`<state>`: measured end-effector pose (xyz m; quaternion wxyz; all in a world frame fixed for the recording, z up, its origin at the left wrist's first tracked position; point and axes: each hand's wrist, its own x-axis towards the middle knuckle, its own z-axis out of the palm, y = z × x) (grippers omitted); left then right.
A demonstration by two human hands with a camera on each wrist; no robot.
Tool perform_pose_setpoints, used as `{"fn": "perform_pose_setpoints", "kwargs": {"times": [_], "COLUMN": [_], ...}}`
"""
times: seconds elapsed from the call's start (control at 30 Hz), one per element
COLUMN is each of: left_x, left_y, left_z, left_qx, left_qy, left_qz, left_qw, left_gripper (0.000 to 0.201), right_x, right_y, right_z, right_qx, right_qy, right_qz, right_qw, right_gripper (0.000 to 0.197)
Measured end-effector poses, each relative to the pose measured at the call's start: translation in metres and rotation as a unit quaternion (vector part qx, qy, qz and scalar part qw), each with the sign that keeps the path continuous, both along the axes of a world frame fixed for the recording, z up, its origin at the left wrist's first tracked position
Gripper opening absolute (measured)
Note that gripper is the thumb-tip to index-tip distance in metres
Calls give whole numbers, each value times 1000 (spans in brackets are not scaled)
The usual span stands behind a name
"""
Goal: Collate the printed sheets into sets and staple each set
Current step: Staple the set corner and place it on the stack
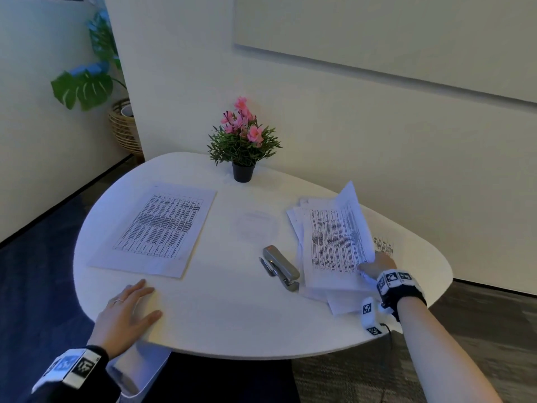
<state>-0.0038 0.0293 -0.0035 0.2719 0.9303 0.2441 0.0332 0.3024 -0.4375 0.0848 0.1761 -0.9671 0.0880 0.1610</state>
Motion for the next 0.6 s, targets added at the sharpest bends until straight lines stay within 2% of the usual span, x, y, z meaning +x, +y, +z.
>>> {"fn": "perform_pose_setpoints", "kwargs": {"times": [0.1,0.23,0.27,0.33,0.37,0.43,0.6], "left_x": [0,0,0,-1,-1,-2,-1], "left_y": [0,-2,-2,-4,-4,-5,-5], "left_z": [0,2,3,5,6,8,8], "left_qx": [1,-2,-5,-11,-12,-13,-13], "left_qy": [12,20,17,17,19,22,15], "left_qz": [0,1,3,6,5,6,5], "left_qw": [1000,1000,1000,1000,1000,1000,1000], "left_gripper": [56,56,56,55,55,55,54], "right_x": [-5,-18,-16,-5,0,2,-17], "right_y": [-7,-10,-13,-24,-28,-33,-30], "right_z": [4,7,5,-7,-13,-18,-10], "right_qx": [-10,-40,-58,-62,-68,-73,-49], "right_qy": [25,27,19,25,33,36,53], "right_qz": [-9,-8,-1,-25,-34,-48,-45], "right_qw": [1000,999,998,997,997,995,996], "right_gripper": [32,52,58,93,104,107,99]}}
